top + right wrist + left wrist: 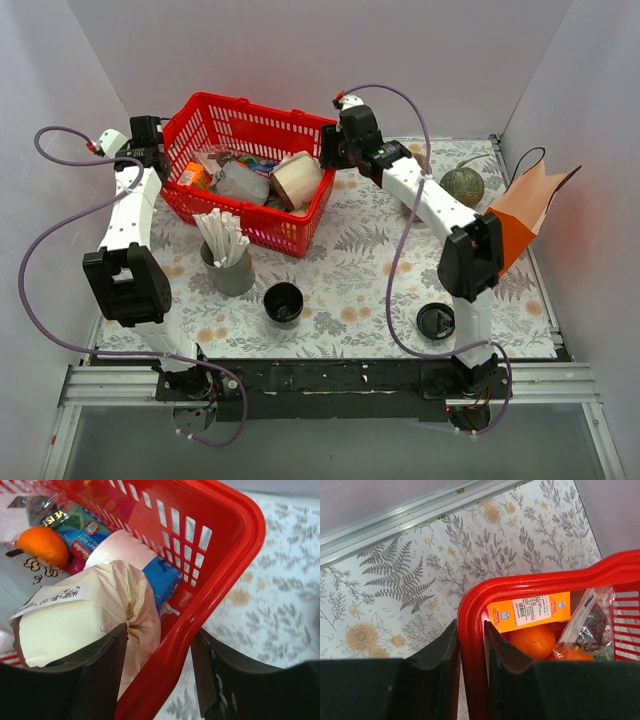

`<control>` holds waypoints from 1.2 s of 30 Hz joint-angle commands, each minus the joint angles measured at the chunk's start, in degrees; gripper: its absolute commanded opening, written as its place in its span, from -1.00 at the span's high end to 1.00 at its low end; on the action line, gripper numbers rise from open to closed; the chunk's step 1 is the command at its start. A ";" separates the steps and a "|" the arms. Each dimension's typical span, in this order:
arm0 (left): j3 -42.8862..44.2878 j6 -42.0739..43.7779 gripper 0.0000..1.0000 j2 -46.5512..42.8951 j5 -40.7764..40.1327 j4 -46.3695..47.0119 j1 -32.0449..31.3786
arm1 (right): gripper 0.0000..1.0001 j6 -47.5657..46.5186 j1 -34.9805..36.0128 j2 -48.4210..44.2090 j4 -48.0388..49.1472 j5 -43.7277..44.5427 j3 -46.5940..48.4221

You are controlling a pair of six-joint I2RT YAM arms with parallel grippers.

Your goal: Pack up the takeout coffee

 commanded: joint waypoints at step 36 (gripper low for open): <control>6.08 7.11 -0.96 -10.31 13.00 2.72 1.17 | -0.96 0.60 -4.79 5.09 48.24 -13.33 10.15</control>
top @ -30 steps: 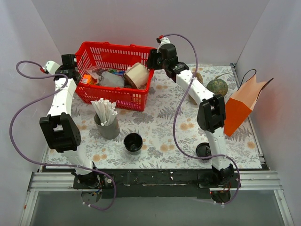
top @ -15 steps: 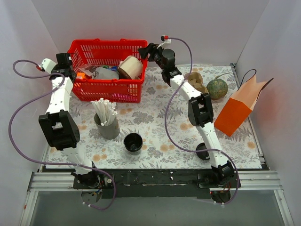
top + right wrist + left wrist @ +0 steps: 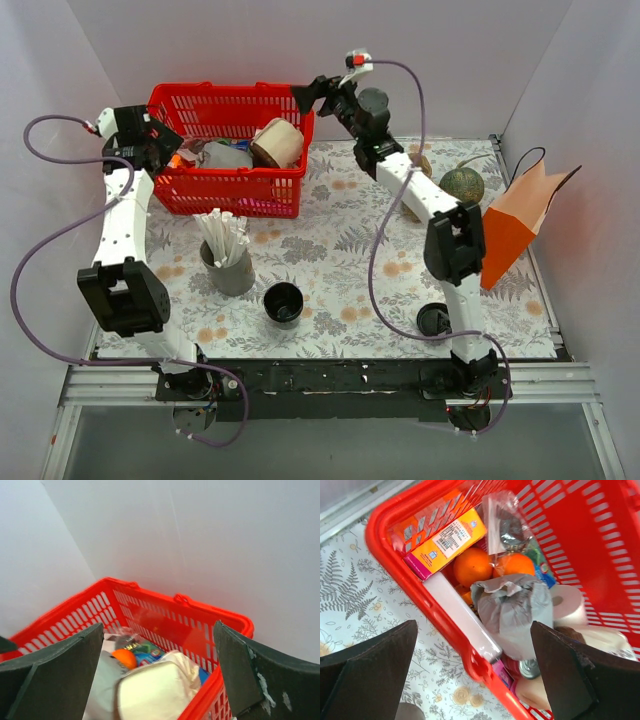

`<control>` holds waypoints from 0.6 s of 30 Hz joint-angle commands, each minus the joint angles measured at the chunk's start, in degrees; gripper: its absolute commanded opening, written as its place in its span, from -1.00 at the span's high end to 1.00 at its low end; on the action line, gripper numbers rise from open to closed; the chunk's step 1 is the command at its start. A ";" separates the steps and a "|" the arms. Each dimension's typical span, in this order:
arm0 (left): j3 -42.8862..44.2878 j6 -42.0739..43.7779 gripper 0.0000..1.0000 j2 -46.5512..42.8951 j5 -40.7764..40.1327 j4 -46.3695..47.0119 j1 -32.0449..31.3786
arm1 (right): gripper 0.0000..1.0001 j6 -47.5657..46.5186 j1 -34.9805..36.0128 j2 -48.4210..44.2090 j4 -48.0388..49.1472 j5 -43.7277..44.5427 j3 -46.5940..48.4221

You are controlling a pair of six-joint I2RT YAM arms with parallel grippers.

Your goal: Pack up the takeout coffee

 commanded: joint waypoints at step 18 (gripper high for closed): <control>-25.38 9.73 -0.96 -51.50 36.87 -13.61 -0.60 | -0.88 -1.64 2.91 -66.69 -35.70 -9.96 -62.06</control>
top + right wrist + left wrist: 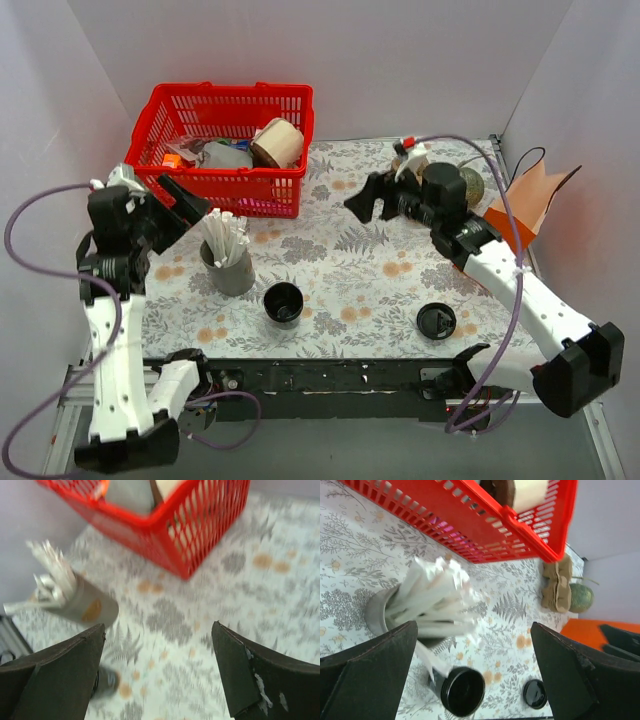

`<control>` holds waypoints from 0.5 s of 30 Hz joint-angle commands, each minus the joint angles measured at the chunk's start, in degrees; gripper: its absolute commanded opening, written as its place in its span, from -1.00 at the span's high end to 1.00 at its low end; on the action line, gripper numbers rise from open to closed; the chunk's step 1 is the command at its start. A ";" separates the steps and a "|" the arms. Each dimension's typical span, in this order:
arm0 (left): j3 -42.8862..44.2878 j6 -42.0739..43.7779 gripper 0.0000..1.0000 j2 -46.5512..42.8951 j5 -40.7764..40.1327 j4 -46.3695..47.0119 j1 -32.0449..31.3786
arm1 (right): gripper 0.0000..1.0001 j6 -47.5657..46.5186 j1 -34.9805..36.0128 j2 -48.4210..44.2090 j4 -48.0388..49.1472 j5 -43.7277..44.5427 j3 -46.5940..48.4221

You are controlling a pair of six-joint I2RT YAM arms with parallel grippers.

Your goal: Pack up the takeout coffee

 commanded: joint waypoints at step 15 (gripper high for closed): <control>-11.18 3.25 -0.96 -21.02 21.71 -15.98 -1.20 | -0.79 5.77 19.77 -4.28 -3.54 -7.21 -13.47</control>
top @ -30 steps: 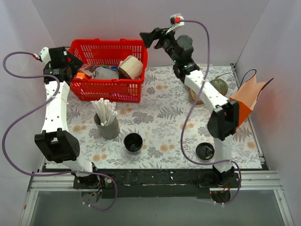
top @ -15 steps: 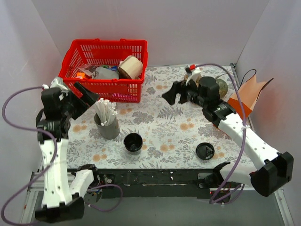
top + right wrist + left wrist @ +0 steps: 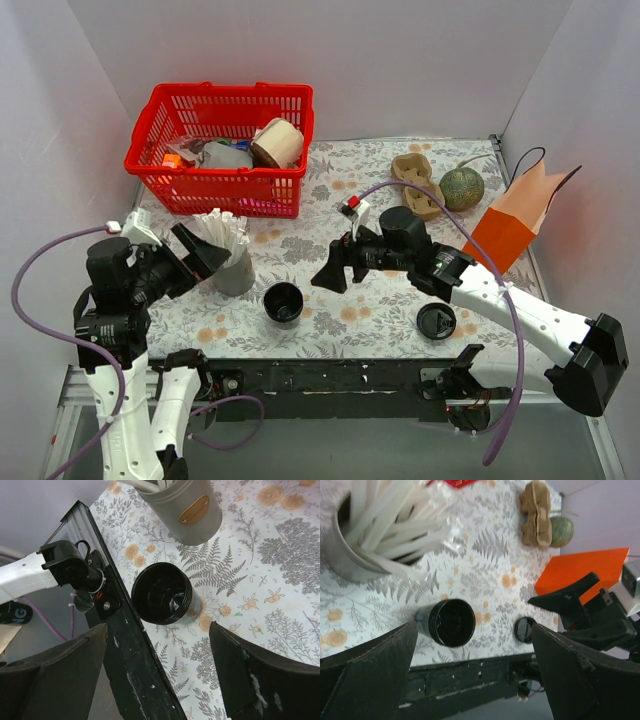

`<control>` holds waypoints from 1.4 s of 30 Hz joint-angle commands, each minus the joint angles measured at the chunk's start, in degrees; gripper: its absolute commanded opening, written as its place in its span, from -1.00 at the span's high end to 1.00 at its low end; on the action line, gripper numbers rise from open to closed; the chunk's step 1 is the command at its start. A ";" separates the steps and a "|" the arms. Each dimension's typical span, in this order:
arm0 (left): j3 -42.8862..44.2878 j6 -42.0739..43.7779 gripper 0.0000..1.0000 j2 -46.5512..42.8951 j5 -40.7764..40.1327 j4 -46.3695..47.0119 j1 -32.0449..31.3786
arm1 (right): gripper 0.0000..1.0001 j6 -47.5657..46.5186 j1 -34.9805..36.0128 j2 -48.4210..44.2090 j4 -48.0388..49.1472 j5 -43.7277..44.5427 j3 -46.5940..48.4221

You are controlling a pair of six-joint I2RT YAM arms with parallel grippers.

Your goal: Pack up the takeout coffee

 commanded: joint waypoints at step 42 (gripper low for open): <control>-43.63 -10.93 -0.47 -1.93 16.01 23.66 -3.53 | -0.30 8.12 6.88 25.82 2.44 -5.51 11.19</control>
